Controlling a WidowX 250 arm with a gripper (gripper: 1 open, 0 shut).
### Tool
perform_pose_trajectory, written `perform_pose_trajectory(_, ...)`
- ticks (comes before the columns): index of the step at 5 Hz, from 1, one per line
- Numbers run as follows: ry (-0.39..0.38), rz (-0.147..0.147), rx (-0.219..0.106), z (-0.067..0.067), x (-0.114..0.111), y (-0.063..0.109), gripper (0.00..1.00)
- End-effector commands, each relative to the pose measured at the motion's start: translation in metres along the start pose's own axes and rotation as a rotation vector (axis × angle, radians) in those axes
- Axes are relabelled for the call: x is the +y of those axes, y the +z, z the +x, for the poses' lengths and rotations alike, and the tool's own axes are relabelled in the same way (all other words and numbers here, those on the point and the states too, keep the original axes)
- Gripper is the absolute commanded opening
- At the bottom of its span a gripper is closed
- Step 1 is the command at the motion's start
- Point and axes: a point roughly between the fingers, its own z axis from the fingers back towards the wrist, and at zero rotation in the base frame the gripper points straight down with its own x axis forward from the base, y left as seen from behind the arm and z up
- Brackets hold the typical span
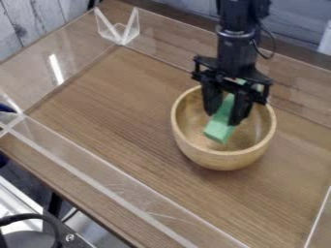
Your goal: Put the green block in the brown bowl
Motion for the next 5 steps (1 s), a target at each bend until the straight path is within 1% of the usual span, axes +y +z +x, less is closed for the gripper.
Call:
perform_pose_trajectory(1, -0.022, 0.006, -0.033, 0.007, -0.007, 0.006, 0.0)
perform_pose_trajectory(5, -0.034, 0.012, -0.014, 0.015, -0.008, -0.006, 0.0)
